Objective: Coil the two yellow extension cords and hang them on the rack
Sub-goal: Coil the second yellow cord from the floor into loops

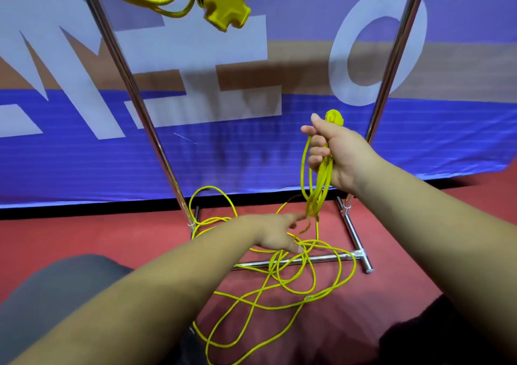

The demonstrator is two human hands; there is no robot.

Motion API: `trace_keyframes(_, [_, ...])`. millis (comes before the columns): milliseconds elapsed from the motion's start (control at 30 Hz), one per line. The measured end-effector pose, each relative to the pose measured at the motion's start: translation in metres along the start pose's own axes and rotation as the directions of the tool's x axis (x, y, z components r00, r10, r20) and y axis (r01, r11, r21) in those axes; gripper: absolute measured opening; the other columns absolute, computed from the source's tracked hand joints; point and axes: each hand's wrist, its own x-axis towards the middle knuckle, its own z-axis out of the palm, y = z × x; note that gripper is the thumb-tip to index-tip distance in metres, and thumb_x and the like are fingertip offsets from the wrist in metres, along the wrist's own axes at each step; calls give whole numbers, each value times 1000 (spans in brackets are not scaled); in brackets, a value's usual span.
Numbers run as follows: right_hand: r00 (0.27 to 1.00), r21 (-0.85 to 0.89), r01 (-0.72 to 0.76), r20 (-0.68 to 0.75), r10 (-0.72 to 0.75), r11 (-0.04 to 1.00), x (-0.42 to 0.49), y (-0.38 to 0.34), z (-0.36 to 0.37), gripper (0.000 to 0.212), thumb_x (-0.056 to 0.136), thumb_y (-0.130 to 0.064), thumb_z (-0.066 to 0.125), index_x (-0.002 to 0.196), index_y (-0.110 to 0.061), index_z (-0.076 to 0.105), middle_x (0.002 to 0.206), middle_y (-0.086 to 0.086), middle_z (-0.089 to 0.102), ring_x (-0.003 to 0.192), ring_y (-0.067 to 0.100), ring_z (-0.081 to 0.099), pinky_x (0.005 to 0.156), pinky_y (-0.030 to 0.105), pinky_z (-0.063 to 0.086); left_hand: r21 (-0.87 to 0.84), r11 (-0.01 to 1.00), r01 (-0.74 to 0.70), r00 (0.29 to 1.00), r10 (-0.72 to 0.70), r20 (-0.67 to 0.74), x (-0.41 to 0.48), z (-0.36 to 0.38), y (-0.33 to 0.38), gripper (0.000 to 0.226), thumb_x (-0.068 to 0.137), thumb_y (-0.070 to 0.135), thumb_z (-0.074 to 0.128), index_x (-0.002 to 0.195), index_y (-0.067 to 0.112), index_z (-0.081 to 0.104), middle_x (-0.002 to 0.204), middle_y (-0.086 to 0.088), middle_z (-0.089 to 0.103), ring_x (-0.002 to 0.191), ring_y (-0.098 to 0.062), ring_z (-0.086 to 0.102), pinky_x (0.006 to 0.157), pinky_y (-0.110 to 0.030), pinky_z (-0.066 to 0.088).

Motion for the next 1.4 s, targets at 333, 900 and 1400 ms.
trace_keyframes(333, [956,480,-262,248,157,837,-13,-37,-26,32,108,-36,59,89,-10,57,50,-10,43,32,5,41,31,19,35,-31,991,-129,964,133,229,23,61,-7,24,90,17,70,112,18,63,102,-2,70,87,-18,61,79,-31,49])
trace_keyframes(900, [937,630,-331,306,167,702,4,-41,-47,32,109,-30,55,88,-6,56,50,-7,45,32,10,41,29,25,34,75,992,99,985,-108,132,38,29,-52,101,90,28,78,165,33,10,160,-2,43,146,-25,45,110,-33,42])
trace_keyframes(1400, [824,537,-495,539,174,683,6,-45,-41,34,112,-30,49,99,-1,58,51,1,48,33,18,46,30,30,37,108,994,21,998,-13,-68,65,42,-44,57,99,38,67,152,34,47,153,0,45,131,-25,54,109,-31,42])
